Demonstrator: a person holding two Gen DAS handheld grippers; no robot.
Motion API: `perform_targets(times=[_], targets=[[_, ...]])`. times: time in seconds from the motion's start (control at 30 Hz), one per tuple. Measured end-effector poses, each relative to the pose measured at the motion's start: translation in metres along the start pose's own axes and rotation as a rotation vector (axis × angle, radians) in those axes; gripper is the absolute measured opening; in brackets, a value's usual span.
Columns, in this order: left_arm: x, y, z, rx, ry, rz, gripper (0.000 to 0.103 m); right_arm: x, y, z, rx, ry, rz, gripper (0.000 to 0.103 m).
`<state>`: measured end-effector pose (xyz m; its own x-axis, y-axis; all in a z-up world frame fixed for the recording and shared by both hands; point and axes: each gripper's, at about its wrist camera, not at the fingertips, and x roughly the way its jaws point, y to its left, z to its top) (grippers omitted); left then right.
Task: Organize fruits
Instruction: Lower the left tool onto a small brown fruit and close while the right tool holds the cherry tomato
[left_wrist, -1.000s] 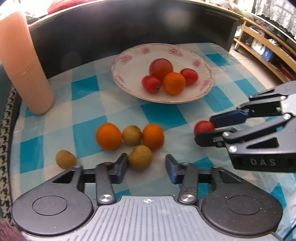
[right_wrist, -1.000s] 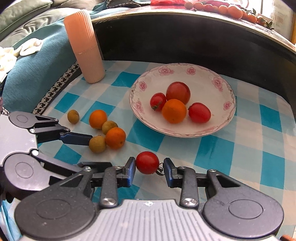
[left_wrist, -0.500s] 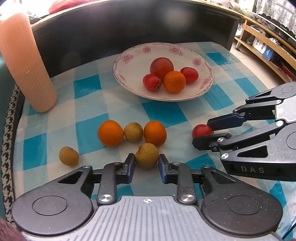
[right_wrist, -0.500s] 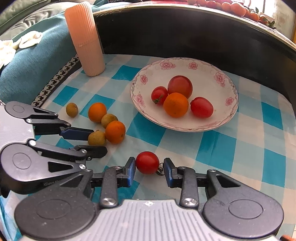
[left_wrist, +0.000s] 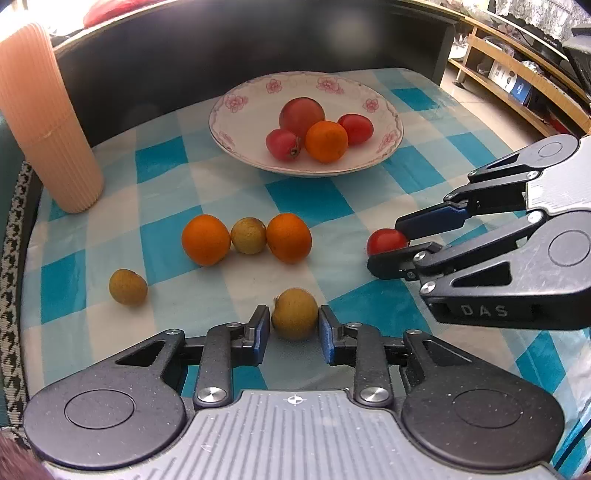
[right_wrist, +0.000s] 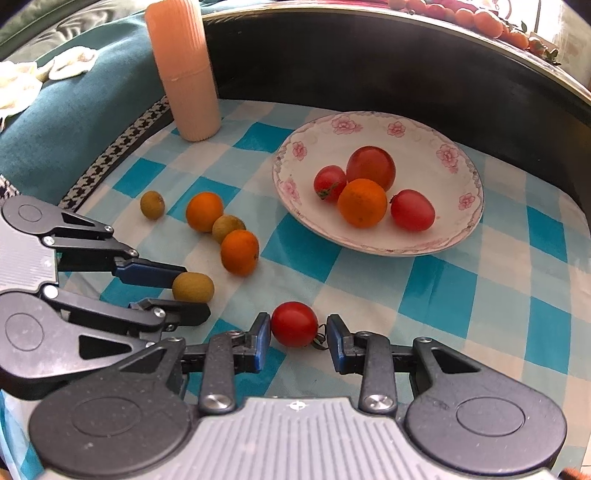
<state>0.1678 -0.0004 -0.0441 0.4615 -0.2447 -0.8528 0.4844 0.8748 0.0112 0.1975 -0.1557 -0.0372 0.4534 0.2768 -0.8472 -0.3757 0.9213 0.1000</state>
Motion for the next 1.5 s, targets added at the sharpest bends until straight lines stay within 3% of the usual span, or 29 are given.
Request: perform_targets(times=[0.47, 0.6, 0.73, 0.83, 1.1, 1.2, 1.5], targets=[[0.000, 0.000, -0.001, 0.007, -0.007, 0.025, 0.048, 0.002, 0.004, -0.001, -0.029, -0.001, -0.008, 0.049], [0.001, -0.002, -0.002, 0.004, -0.001, 0.009, 0.065, 0.002, 0.004, 0.000, -0.023, -0.005, -0.008, 0.050], [0.001, -0.010, -0.003, 0.046, -0.009, 0.018, 0.063, 0.002, 0.005, 0.001, -0.025, -0.003, -0.006, 0.054], [0.002, -0.006, -0.002, 0.020, -0.006, 0.003, 0.061, 0.003, 0.006, 0.000, -0.037, -0.006, -0.010, 0.055], [0.001, -0.006, 0.000, 0.008, -0.004, -0.003, 0.045, 0.006, 0.002, 0.001, -0.022, 0.001, -0.022, 0.054], [0.001, -0.003, 0.000, -0.006, -0.004, -0.009, 0.042, 0.007, 0.002, 0.002, -0.020, 0.012, -0.025, 0.049], [0.002, -0.005, 0.002, 0.002, -0.003, -0.003, 0.042, 0.006, 0.001, 0.001, -0.018, 0.011, -0.027, 0.048]])
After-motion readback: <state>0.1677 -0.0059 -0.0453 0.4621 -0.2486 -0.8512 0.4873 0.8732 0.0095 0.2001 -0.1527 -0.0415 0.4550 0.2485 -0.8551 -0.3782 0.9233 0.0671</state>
